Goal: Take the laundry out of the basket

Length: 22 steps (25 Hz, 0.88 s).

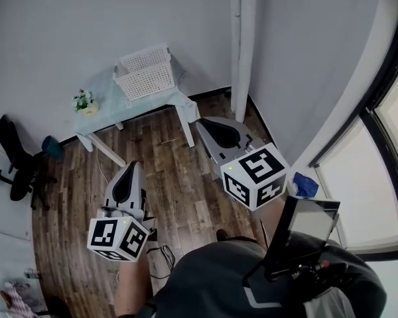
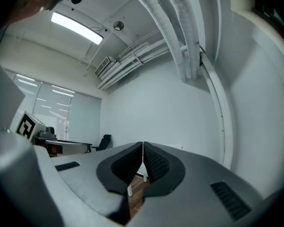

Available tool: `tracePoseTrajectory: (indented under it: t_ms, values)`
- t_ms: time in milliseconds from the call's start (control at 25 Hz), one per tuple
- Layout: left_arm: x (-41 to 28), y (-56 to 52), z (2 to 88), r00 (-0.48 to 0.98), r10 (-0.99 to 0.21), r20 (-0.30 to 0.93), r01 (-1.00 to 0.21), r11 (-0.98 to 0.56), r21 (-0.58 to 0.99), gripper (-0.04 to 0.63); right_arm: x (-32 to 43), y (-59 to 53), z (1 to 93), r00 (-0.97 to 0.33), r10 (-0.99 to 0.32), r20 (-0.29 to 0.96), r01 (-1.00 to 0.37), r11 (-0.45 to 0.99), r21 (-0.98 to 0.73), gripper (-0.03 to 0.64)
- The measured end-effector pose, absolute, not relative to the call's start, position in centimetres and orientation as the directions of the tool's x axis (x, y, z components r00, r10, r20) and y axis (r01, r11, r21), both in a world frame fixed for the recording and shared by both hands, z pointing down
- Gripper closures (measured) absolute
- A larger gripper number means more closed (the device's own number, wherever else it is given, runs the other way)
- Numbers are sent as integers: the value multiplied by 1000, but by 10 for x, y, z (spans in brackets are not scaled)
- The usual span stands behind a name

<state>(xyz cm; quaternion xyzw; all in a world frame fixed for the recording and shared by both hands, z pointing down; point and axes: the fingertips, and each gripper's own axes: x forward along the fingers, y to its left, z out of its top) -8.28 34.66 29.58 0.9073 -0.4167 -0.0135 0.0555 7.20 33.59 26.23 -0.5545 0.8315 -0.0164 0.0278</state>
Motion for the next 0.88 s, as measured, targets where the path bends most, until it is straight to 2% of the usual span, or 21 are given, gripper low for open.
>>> tracePoseTrajectory:
  t_ms: [320, 640, 880]
  values:
    - [-49, 302, 304, 632, -773, 63, -775, -626, 91, 588, 102, 291, 276, -425, -905, -24, -901, 425, -86, 601]
    - [-67, 257, 313, 566, -818, 98, -824, -562, 74, 587, 90, 238, 290, -456, -890, -8, -884, 455, -108, 601]
    - [-78, 212, 314, 594, -801, 75, -804, -588, 93, 588, 75, 195, 290, -443, -896, 7, -895, 442, -63, 601]
